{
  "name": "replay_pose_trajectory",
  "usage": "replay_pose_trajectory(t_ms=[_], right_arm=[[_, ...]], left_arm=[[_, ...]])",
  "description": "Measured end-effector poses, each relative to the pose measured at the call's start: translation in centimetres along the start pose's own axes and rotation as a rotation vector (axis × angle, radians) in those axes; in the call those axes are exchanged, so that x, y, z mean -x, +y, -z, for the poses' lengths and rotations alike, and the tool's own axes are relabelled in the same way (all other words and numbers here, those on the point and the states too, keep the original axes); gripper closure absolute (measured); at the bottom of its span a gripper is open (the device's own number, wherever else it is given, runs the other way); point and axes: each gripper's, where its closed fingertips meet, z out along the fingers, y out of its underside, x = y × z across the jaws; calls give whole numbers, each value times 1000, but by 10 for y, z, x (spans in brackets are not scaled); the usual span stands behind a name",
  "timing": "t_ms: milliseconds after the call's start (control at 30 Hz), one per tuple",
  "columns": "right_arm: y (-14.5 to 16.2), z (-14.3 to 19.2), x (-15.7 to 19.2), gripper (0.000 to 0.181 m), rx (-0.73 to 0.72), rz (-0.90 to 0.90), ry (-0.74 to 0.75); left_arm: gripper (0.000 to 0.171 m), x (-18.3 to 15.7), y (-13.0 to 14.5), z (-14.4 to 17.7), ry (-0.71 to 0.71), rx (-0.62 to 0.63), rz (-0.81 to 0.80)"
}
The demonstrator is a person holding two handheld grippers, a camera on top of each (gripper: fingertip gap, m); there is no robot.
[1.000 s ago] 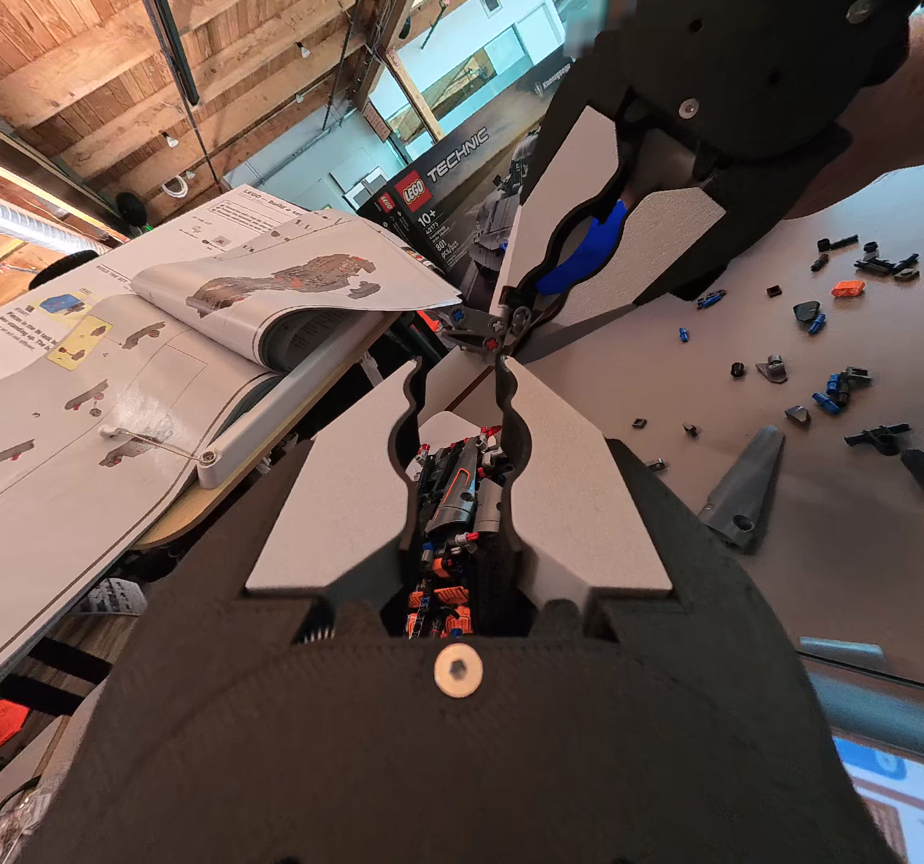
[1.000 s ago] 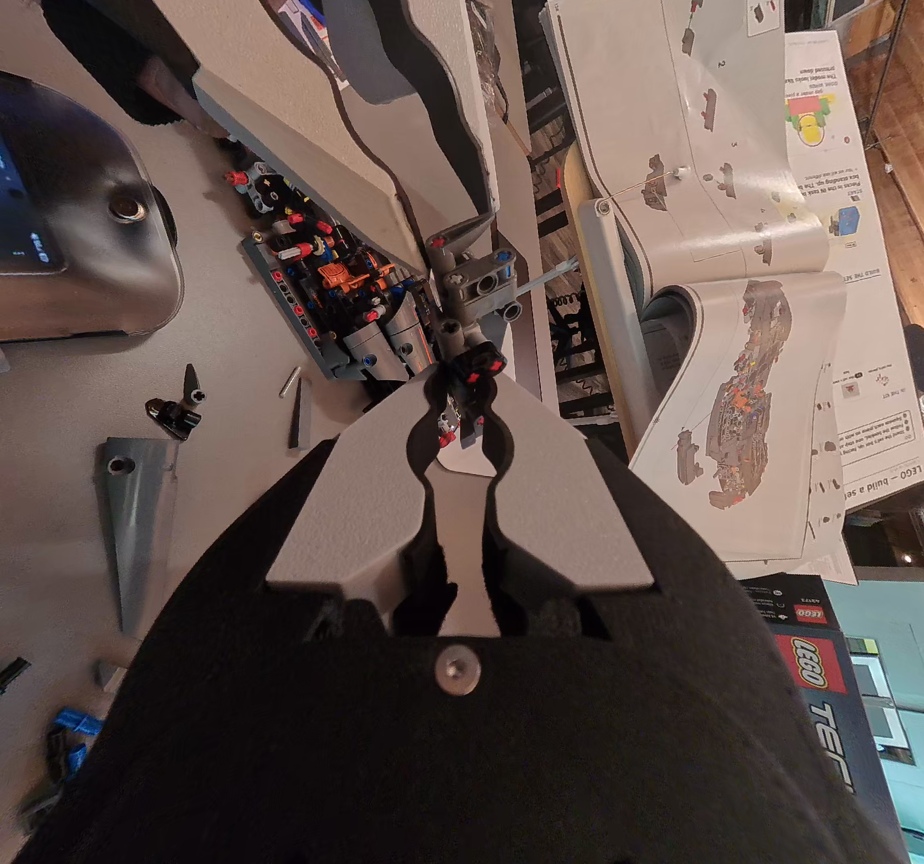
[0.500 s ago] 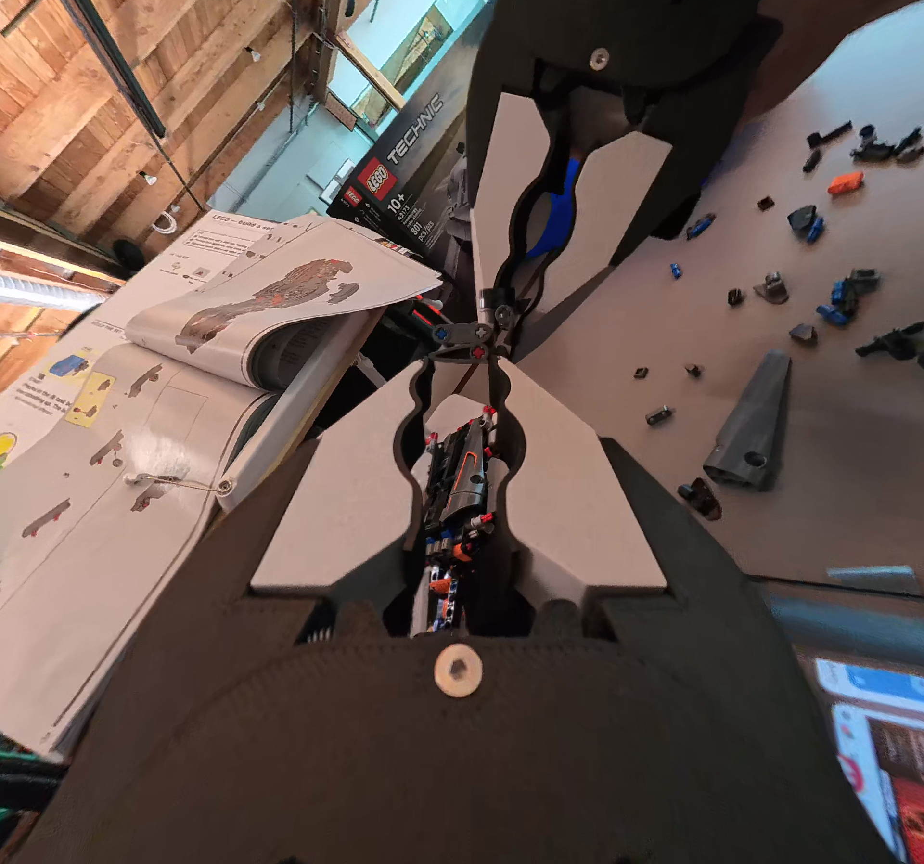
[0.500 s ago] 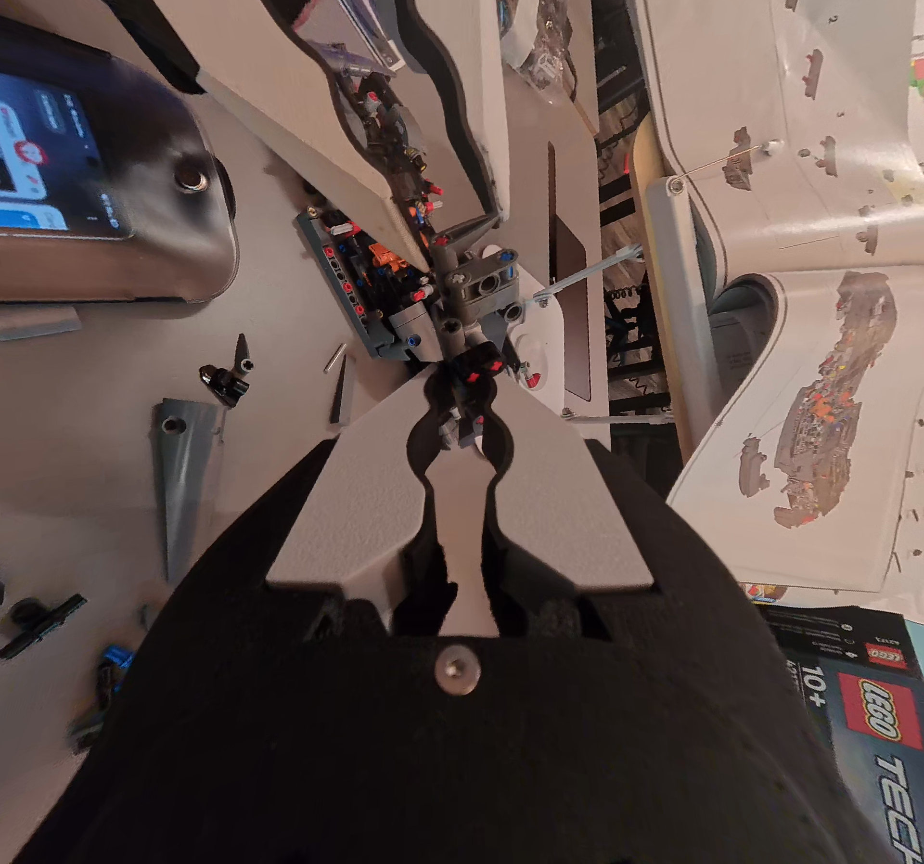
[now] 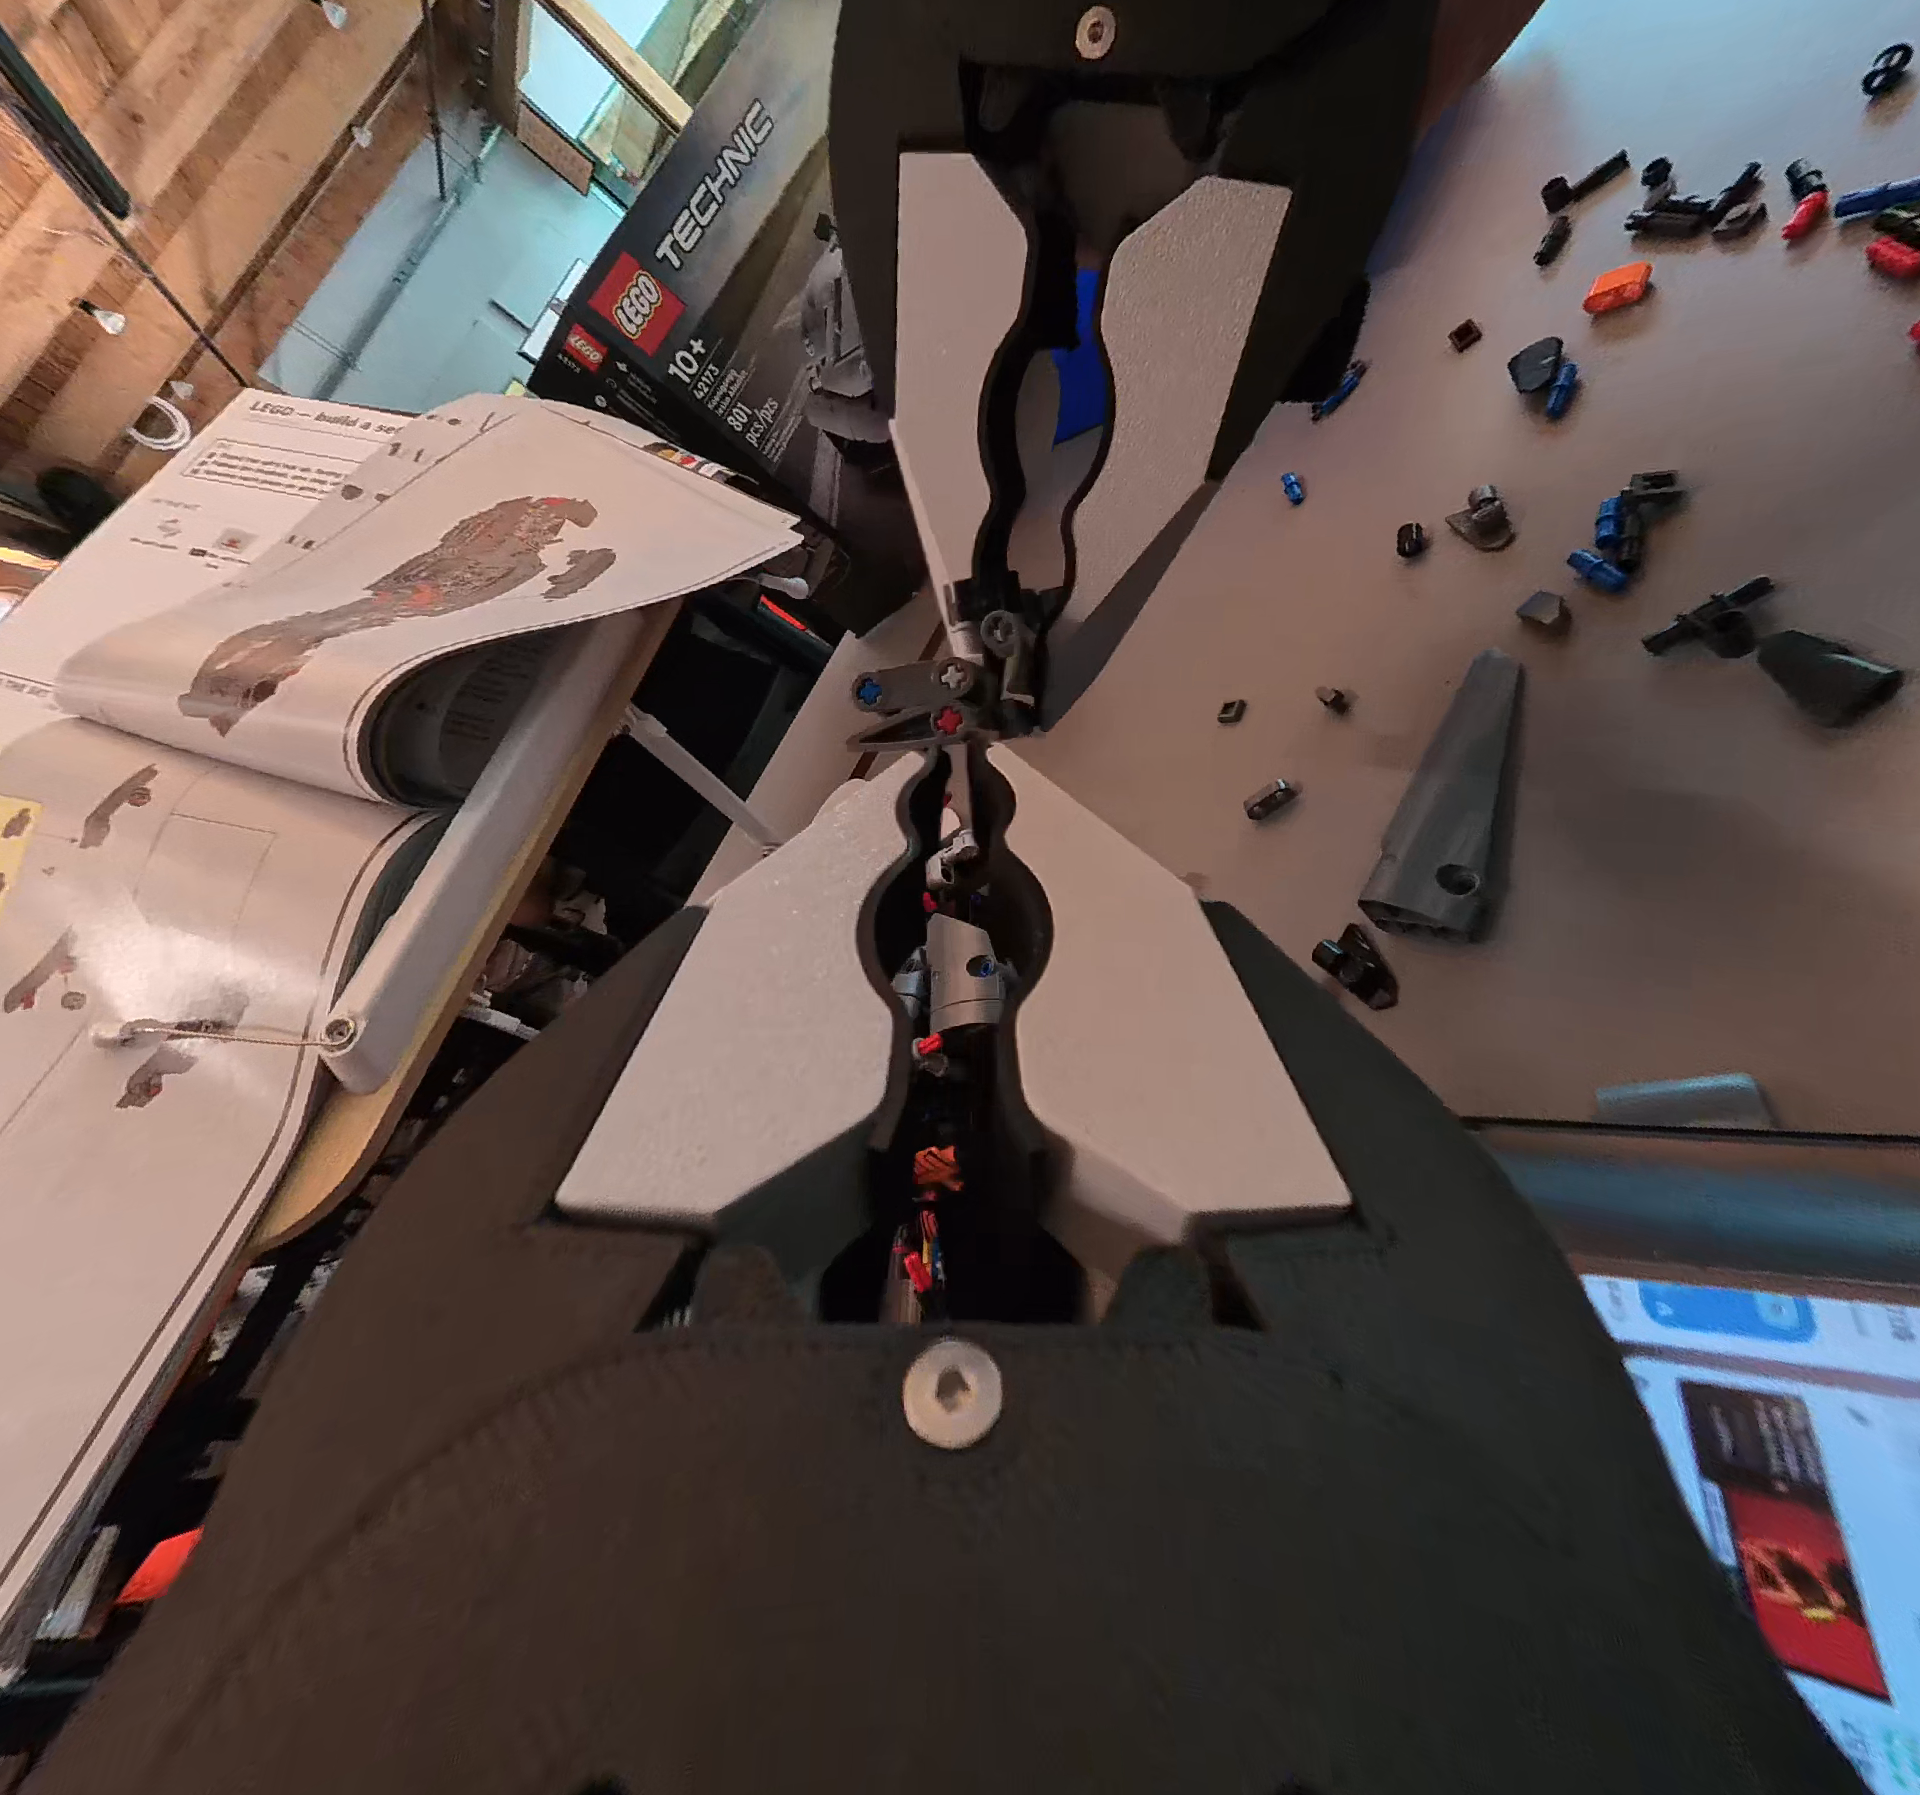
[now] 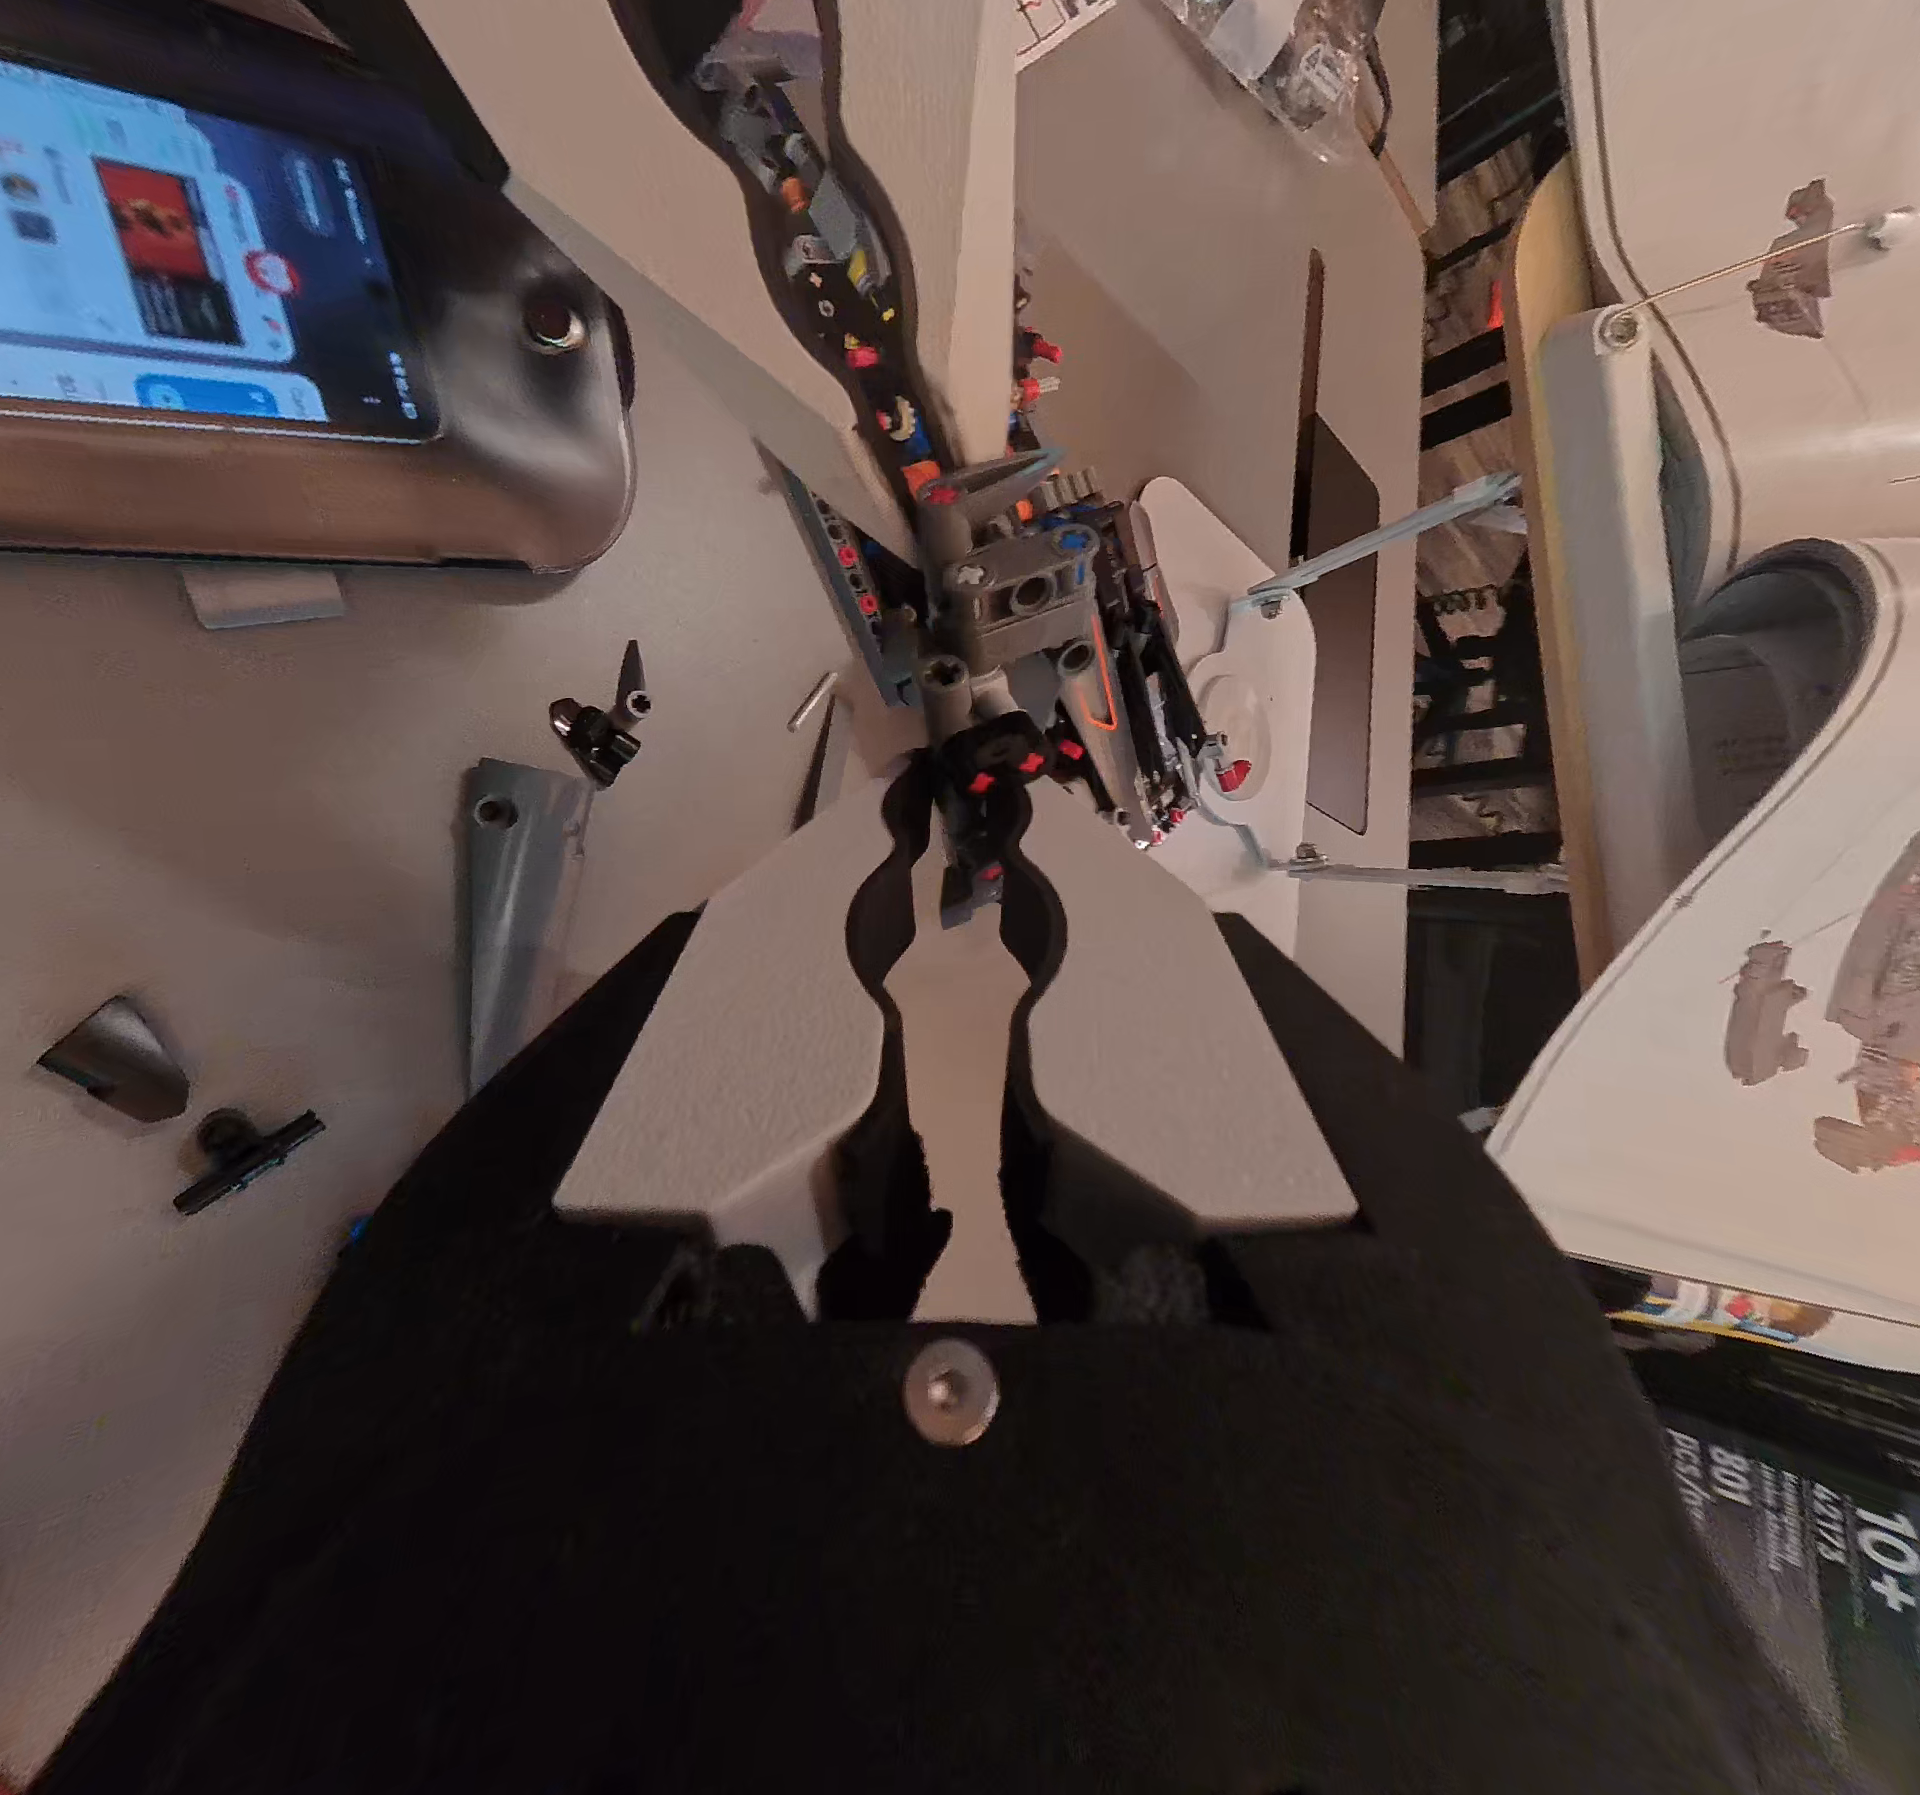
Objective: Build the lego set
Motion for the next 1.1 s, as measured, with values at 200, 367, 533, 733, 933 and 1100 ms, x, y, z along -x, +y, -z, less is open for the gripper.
replay_pose_trajectory(t_ms=[200,367,533,733,933,1100], right_arm=[[6,-5,17,174,25,-11,-104],[8,-5,26,174,28,-37,-171],[4,-2,24,173,-10,-88,-190],[-1,0,18,171,-50,-123,-173],[-4,3,2,156,-84,-152,-94],[-8,5,-6,147,-100,-153,-43]], left_arm=[[136,-5,3,-1,21,22,-33],[142,-19,5,-8,77,49,-42],[146,-15,2,-6,82,20,28],[146,-9,1,-5,89,-21,140],[147,2,0,-5,101,-70,312],[147,11,-3,-4,127,-130,501]])
